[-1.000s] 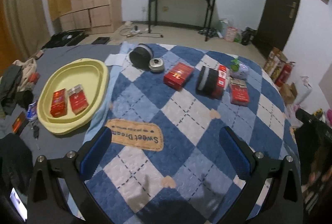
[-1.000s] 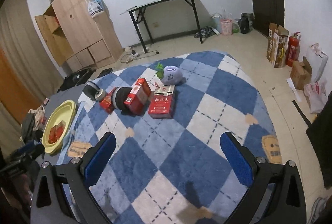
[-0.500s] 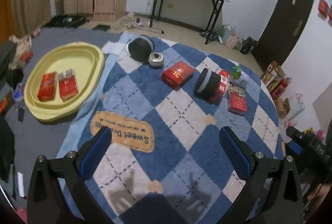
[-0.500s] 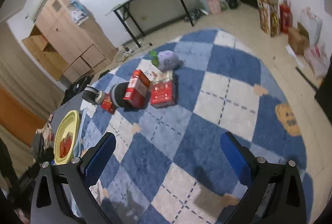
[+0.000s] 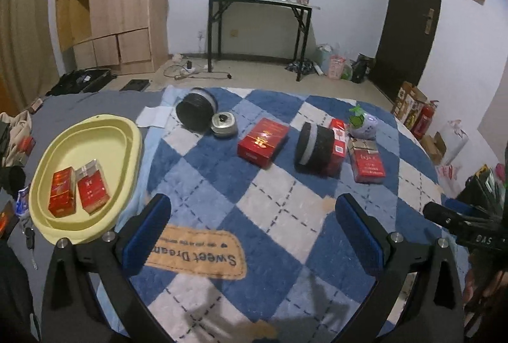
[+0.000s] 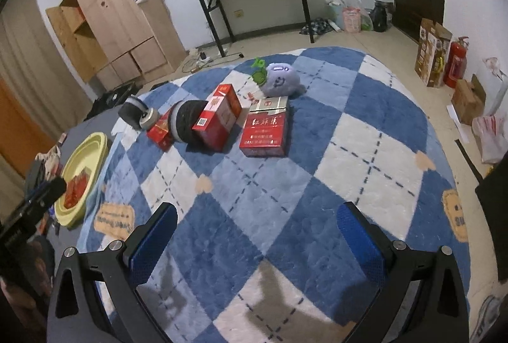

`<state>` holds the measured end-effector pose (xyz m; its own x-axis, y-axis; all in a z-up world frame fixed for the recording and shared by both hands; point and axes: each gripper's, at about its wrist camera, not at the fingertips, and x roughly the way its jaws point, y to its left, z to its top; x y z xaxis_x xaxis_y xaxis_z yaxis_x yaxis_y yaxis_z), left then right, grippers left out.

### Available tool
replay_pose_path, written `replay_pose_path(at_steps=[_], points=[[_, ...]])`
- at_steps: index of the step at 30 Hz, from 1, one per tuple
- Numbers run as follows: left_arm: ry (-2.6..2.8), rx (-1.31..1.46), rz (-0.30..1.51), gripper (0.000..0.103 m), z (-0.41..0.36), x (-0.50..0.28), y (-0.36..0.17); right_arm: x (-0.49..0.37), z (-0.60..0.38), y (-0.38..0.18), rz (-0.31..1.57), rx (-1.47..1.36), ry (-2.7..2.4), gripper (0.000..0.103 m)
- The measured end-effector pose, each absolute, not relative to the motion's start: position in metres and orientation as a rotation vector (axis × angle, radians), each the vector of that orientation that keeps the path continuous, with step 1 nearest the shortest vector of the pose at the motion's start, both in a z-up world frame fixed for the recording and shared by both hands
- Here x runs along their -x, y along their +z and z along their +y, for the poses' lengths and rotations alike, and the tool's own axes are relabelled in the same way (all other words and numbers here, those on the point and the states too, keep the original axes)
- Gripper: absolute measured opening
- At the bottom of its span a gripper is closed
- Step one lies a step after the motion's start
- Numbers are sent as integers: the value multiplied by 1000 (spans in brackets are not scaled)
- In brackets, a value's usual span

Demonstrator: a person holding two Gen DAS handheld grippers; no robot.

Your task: Organize rigid objects

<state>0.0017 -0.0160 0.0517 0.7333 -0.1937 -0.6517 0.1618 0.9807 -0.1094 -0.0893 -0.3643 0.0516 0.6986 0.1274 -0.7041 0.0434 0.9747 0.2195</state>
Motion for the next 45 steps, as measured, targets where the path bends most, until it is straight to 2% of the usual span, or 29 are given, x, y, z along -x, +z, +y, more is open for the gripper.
replay_pose_path(at_steps=[14,30,38,45], points=[[-225,110,716,103,-8,-4,58,78,-358,40,801,-191,44,101],[-216,52,780,103,-9,-10,45,76,-348,41,791,-131,58,101],[-210,119,814,103,23,-24,55,64,-366,41,789,-182,1,101],[-197,36,850,103,11,-23,40,55,-375,46,775,-180,-16,101]])
